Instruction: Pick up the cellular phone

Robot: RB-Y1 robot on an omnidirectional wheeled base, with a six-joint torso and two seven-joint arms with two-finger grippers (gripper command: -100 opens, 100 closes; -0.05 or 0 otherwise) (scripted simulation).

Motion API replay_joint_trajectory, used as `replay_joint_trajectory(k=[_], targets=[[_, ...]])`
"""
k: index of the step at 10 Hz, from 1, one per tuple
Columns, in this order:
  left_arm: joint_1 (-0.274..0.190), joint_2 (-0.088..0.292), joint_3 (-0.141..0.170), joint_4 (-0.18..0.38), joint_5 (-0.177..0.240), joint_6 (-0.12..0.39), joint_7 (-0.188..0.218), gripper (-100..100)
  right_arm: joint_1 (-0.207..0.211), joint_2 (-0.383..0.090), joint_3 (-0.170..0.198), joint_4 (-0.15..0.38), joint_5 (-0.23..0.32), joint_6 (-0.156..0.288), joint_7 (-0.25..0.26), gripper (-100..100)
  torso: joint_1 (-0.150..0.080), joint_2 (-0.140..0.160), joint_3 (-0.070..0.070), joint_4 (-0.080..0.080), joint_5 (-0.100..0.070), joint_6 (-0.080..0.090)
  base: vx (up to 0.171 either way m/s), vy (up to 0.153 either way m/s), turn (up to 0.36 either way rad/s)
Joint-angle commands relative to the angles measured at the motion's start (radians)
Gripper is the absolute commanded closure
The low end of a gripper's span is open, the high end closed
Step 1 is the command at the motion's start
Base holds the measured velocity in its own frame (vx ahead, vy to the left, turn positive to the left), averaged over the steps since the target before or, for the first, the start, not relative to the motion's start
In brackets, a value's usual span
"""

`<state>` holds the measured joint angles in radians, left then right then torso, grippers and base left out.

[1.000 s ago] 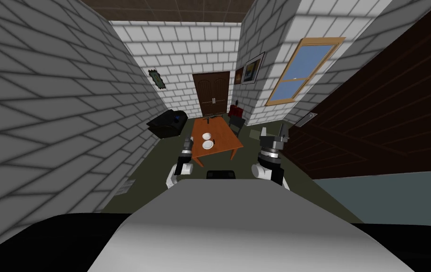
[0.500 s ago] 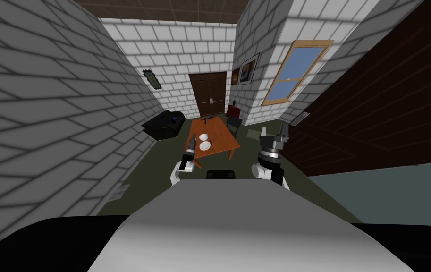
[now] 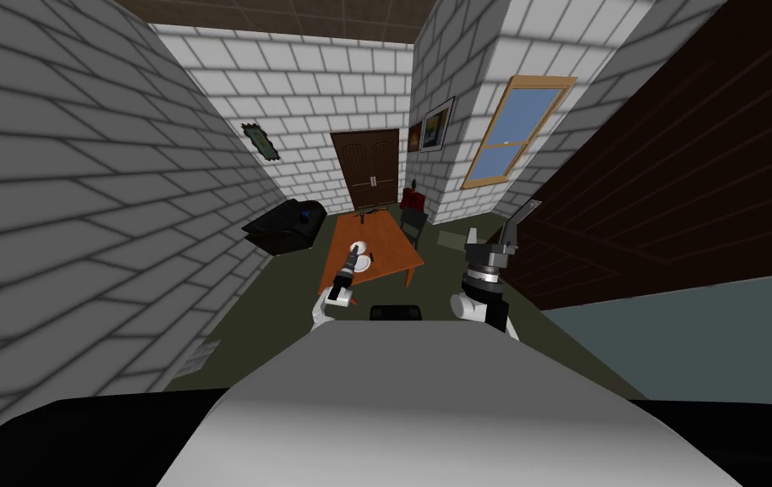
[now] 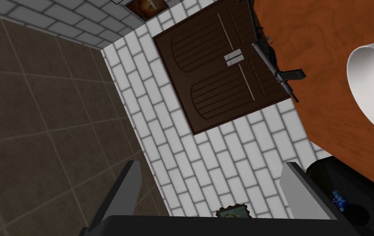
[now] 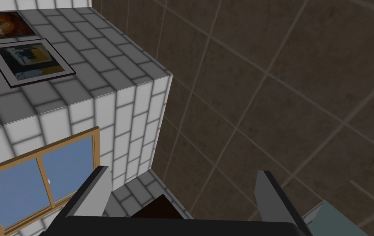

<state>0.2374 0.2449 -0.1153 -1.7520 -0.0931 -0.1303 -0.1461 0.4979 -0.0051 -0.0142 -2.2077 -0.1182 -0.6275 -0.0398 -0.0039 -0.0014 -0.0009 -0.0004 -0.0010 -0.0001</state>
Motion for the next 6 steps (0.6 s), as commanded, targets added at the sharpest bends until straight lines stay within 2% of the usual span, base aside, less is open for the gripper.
replay_joint_trajectory(k=[1, 2, 3, 4, 5, 6], targets=[[-0.038, 0.012, -0.016, 0.050, -0.013, 0.043, -0.019, -100, 0.000, 0.000, 0.000, 0.000, 0.000, 0.000, 0.000, 0, 0.000, 0.000, 0.000, 0.000, 0.000, 0.000, 0.034, -0.071, -0.099], [-0.038, 0.012, -0.016, 0.061, -0.013, 0.043, -0.019, -100, 0.000, 0.000, 0.000, 0.000, 0.000, 0.000, 0.000, 0, -0.001, -0.001, 0.000, 0.000, 0.000, 0.000, 0.026, -0.047, -0.034], [-0.061, 0.022, -0.027, 0.104, -0.022, 0.064, -0.032, -100, 0.000, 0.000, 0.000, 0.000, 0.000, 0.000, 0.000, 0, 0.000, 0.000, 0.000, 0.000, 0.000, 0.000, 0.025, -0.046, -0.067], [-0.061, 0.022, -0.027, 0.106, -0.022, 0.064, -0.032, -100, 0.000, 0.000, 0.000, 0.000, 0.000, 0.000, 0.000, 0, 0.001, 0.000, 0.000, 0.000, 0.000, 0.000, 0.023, -0.040, -0.030], [-0.084, 0.032, -0.038, 0.138, -0.031, 0.086, -0.045, -100, 0.000, 0.000, 0.000, 0.000, 0.000, 0.000, 0.000, 0, 0.001, 0.000, 0.000, 0.000, 0.000, 0.000, 0.024, -0.053, -0.057], [-0.084, 0.032, -0.038, 0.152, -0.031, 0.086, -0.045, -100, 0.000, 0.000, 0.000, 0.000, 0.000, 0.000, 0.000, 0, 0.000, 0.000, 0.000, 0.000, 0.000, 0.000, 0.015, -0.044, -0.035]])
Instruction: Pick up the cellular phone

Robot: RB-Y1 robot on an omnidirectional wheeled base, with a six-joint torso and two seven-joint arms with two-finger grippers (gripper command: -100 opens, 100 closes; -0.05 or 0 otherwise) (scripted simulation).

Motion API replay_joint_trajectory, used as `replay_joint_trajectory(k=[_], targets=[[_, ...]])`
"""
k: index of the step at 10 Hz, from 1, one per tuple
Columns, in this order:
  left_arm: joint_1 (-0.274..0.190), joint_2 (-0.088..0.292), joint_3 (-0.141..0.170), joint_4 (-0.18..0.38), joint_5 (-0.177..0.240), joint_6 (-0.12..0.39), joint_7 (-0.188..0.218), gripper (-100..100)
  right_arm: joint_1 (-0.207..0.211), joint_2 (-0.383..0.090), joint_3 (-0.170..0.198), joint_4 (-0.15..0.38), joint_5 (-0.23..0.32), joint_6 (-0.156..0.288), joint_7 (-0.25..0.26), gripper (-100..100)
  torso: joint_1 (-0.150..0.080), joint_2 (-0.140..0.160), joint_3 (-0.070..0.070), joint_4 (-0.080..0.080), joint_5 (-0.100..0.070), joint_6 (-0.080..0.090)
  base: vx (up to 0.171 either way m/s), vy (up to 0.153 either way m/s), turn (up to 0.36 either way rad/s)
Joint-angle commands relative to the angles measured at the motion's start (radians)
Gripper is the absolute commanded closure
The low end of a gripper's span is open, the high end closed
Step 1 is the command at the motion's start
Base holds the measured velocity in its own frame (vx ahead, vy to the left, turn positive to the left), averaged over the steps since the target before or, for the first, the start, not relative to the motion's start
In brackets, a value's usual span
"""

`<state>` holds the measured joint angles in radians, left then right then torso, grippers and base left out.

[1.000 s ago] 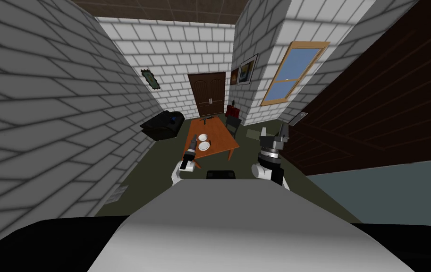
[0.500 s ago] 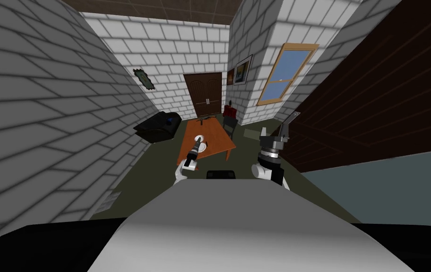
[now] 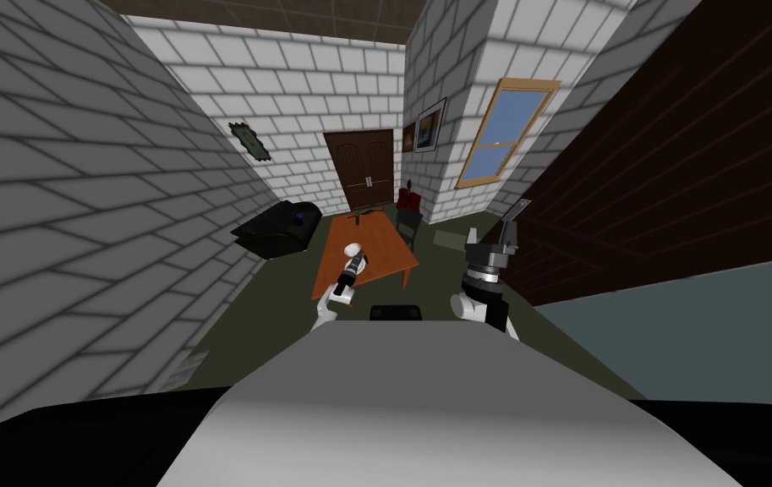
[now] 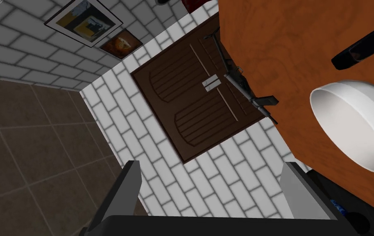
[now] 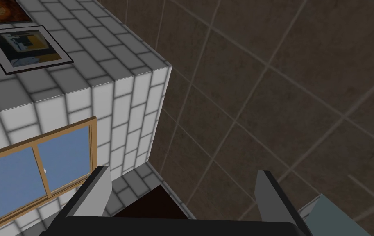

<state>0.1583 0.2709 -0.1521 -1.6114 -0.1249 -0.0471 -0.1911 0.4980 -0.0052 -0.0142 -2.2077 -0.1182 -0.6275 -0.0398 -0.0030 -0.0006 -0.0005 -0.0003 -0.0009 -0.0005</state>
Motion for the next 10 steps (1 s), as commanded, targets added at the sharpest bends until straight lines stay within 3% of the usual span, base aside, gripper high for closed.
replay_joint_trajectory(k=[1, 2, 4, 10], targets=[[-0.028, 0.017, -0.012, 0.050, -0.008, 0.025, -0.013, -100, 0.000, 0.000, 0.000, 0.000, 0.000, 0.000, 0.000, 0, 0.000, 0.000, 0.000, 0.000, 0.000, 0.000, 0.018, -0.043, -0.062], [-0.028, 0.017, -0.012, 0.059, -0.008, 0.025, -0.013, -100, 0.000, 0.000, 0.000, 0.000, 0.000, 0.000, 0.000, 0, 0.000, 0.000, 0.000, 0.000, 0.000, 0.000, 0.020, -0.036, -0.033], [-0.074, 0.041, -0.034, 0.133, -0.026, 0.070, -0.038, -100, 0.000, 0.000, 0.000, 0.000, 0.000, 0.000, 0.000, 0, 0.000, -0.001, 0.000, 0.000, 0.000, 0.000, 0.039, -0.058, -0.078], [-0.144, 0.083, -0.066, 0.300, -0.053, 0.136, -0.076, -100, 0.000, 0.000, 0.000, 0.000, 0.000, 0.000, 0.000, 0, 0.001, 0.000, 0.000, 0.000, 0.000, 0.000, 0.021, -0.049, -0.046]])
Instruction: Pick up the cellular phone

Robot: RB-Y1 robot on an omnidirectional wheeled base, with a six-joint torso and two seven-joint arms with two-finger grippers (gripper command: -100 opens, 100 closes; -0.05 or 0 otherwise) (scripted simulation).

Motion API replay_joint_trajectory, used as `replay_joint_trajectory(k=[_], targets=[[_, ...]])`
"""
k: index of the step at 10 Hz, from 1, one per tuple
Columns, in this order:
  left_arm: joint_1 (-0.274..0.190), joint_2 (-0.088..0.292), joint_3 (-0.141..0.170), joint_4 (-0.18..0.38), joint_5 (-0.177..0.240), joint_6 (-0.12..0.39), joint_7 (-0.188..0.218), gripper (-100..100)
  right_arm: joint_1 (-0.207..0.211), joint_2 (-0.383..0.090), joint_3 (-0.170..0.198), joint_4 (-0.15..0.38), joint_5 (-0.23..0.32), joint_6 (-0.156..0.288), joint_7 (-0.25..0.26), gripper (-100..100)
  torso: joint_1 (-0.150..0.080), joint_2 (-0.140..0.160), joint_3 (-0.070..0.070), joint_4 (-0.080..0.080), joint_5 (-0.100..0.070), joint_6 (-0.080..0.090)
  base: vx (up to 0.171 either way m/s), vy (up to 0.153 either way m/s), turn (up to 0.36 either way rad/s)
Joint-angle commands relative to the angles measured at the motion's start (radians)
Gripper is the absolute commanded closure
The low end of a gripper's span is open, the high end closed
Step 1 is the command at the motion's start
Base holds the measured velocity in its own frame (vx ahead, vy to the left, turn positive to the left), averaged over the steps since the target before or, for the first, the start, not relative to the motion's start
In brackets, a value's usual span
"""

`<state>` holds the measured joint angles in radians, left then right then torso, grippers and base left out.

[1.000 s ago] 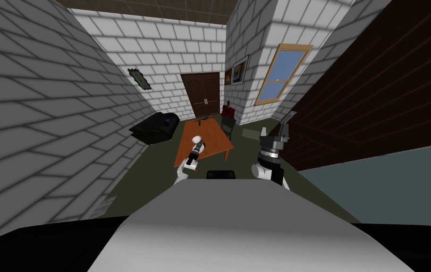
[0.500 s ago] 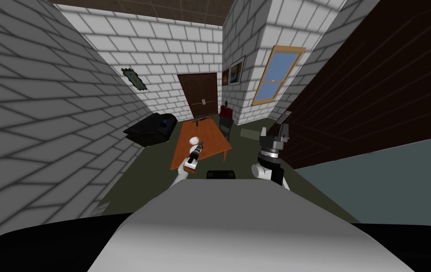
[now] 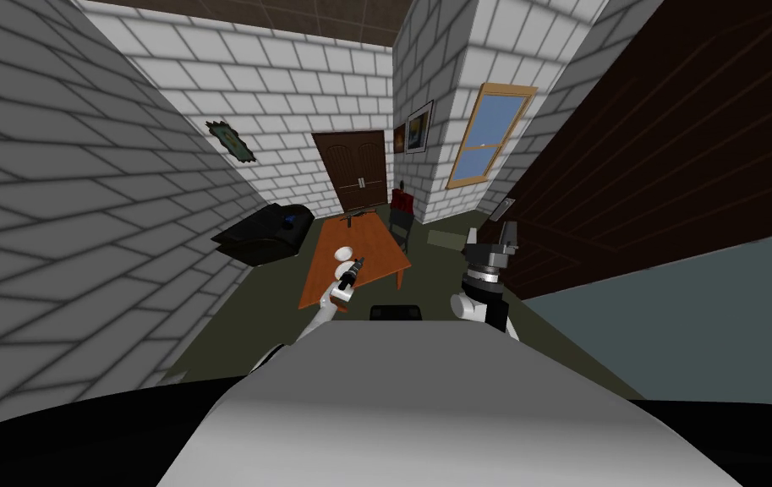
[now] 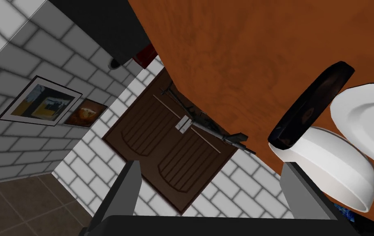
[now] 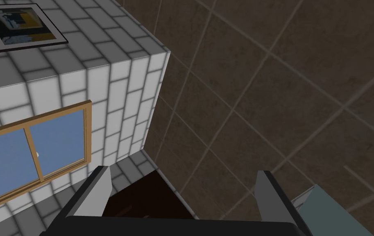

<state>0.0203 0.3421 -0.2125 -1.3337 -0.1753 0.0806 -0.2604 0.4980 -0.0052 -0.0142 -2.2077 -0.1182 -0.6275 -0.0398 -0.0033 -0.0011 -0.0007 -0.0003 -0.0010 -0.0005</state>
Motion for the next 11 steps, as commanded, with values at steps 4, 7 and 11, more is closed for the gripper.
replay_joint_trajectory(k=[4, 7, 11], targets=[[-0.051, 0.043, -0.026, 0.127, -0.020, 0.052, -0.030, -100, 0.000, 0.000, 0.000, 0.000, 0.000, 0.000, 0.000, 0, 0.001, 0.000, 0.000, 0.000, 0.000, 0.000, 0.026, -0.040, -0.043], [-0.095, 0.075, -0.045, 0.216, -0.036, 0.092, -0.053, -100, 0.000, 0.000, 0.000, 0.000, 0.000, 0.000, 0.000, 0, 0.000, 0.000, 0.000, 0.000, 0.000, 0.000, 0.031, -0.058, -0.057], [-0.152, 0.119, -0.071, 0.334, -0.057, 0.145, -0.082, -100, 0.000, 0.000, 0.000, 0.000, 0.000, 0.000, 0.000, 0, 0.001, 0.000, 0.000, 0.000, 0.000, 0.000, 0.032, -0.049, -0.057]])
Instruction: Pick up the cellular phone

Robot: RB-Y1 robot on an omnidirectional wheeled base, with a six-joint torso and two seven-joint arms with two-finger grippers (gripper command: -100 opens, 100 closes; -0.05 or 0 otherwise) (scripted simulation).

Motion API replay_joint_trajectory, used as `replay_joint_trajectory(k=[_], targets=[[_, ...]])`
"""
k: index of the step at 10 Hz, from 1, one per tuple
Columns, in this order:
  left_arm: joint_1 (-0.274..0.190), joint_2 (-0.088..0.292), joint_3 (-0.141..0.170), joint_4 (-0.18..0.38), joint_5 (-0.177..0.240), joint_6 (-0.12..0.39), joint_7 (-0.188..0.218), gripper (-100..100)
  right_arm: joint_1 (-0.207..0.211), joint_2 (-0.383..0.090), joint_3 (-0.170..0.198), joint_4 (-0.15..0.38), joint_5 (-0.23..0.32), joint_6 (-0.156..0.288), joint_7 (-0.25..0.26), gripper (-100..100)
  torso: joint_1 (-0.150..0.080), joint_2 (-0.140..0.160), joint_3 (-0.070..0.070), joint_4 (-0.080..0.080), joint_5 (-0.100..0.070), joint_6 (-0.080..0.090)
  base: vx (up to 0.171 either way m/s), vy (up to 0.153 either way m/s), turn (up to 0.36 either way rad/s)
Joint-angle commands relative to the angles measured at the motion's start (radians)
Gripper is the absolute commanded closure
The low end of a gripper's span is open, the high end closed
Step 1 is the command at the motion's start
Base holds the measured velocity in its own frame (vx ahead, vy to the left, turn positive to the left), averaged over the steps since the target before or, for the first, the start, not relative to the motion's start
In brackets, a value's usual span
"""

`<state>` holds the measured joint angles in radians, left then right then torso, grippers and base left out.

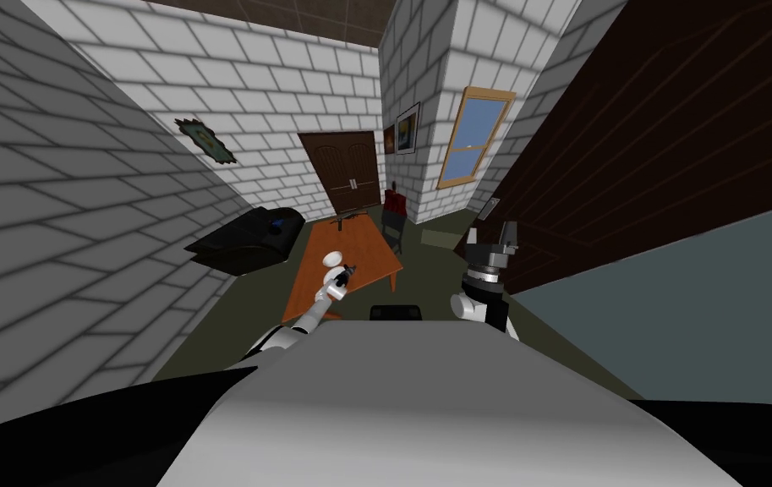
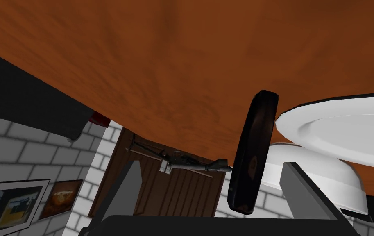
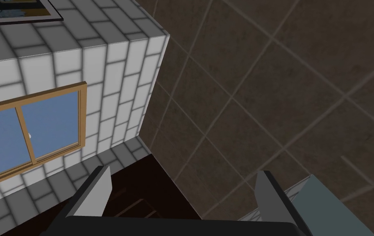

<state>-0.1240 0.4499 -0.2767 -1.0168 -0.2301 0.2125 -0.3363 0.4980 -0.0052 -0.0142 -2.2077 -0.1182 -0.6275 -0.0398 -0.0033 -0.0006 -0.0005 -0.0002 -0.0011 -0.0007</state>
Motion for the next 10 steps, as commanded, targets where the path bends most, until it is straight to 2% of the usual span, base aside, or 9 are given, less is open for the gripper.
replay_joint_trajectory(k=[1, 2, 3, 5, 6, 8, 9, 10], targets=[[-0.025, 0.024, -0.014, 0.050, -0.008, 0.029, -0.015, -100, 0.000, 0.000, 0.000, 0.000, 0.000, 0.000, 0.000, 0, 0.000, 0.000, 0.000, 0.000, 0.000, 0.000, 0.038, -0.057, -0.082], [-0.040, 0.035, -0.021, 0.091, -0.014, 0.043, -0.023, -100, 0.000, 0.000, 0.000, 0.000, 0.000, 0.000, 0.000, 0, 0.000, -0.001, 0.000, 0.000, 0.000, 0.000, 0.041, -0.058, -0.061], [-0.040, 0.035, -0.021, 0.093, -0.014, 0.043, -0.023, -100, 0.000, 0.000, 0.000, 0.000, 0.000, 0.000, 0.000, 0, 0.000, -0.001, 0.000, 0.000, 0.000, 0.000, 0.029, -0.037, -0.006], [-0.065, 0.055, -0.032, 0.146, -0.023, 0.066, -0.036, -100, 0.000, 0.000, 0.000, 0.000, 0.000, 0.000, 0.000, 0, 0.001, 0.000, 0.000, 0.000, 0.000, 0.000, 0.022, -0.031, -0.045], [-0.065, 0.055, -0.032, 0.146, -0.023, 0.066, -0.036, -100, 0.000, 0.000, 0.000, 0.000, 0.000, 0.000, 0.000, 0, 0.001, 0.000, 0.000, 0.000, 0.000, 0.000, 0.025, -0.023, -0.013], [-0.089, 0.076, -0.043, 0.194, -0.031, 0.087, -0.048, -100, 0.000, 0.000, 0.000, 0.000, 0.000, 0.000, 0.000, 0, 0.002, 0.000, 0.000, 0.000, 0.000, 0.000, 0.026, -0.032, -0.042], [-0.081, 0.062, -0.033, 0.181, -0.039, 0.077, -0.042, -100, 0.000, 0.000, 0.000, 0.000, 0.000, 0.000, 0.000, 0, 0.001, 0.000, 0.000, 0.000, 0.000, 0.000, 0.017, -0.019, -0.006], [-0.081, 0.062, -0.033, 0.183, -0.041, 0.080, -0.043, 0, 0.000, 0.000, 0.000, 0.000, 0.000, 0.000, 0.000, 0, 0.002, 0.001, 0.000, 0.000, 0.000, 0.000, 0.000, 0.000, 0.000]])
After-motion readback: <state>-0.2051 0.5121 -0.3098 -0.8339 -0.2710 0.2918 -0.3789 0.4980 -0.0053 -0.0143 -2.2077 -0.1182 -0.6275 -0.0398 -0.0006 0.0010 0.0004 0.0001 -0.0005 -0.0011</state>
